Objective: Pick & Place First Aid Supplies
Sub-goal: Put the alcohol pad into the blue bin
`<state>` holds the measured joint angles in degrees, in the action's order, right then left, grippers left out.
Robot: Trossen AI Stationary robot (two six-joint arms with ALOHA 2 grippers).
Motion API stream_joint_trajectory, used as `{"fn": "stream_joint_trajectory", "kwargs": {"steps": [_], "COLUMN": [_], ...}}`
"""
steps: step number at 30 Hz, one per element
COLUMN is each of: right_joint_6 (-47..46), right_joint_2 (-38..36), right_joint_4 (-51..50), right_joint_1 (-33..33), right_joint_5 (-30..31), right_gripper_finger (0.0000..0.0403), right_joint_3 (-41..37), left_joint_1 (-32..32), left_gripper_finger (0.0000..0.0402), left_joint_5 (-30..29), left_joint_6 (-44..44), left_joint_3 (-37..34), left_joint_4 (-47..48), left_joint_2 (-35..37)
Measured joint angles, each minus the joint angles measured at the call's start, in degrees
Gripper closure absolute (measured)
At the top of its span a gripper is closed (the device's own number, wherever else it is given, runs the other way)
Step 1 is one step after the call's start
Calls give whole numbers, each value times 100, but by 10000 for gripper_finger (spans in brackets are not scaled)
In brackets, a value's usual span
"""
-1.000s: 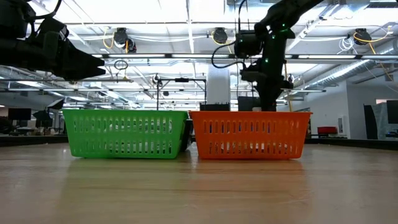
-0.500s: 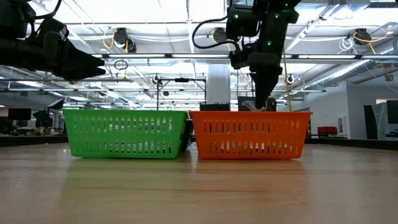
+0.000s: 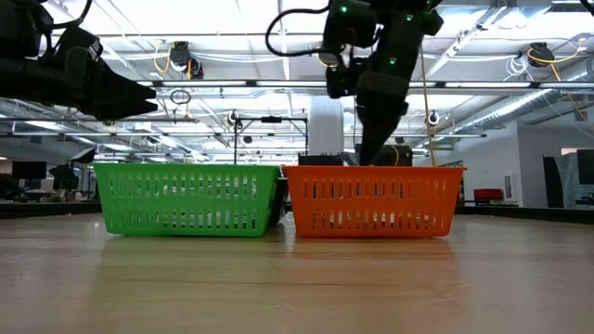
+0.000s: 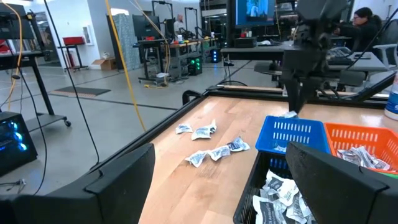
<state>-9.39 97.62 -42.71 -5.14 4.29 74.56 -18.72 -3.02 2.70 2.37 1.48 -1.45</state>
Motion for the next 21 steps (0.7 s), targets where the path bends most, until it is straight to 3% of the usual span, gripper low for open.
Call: {"fn": "stream_joint_trajectory", "kwargs": {"steps": [12, 21], "right_joint_6": [4, 55], "right_joint_2": [735, 811], "right_joint_4": [419, 464], "right_joint_1": [38, 36], "right_joint_5": [11, 2], "right_gripper_finger": [398, 390], "right_joint_3": [0, 0], "left_joint_1": [1, 0], "left_gripper_finger": [37, 36], "left_joint_5": [1, 2], "left_joint_6": [0, 0], "left_joint_3": [1, 2], "left_joint_4": [-2, 0], "left_joint_2": [0, 0]}}
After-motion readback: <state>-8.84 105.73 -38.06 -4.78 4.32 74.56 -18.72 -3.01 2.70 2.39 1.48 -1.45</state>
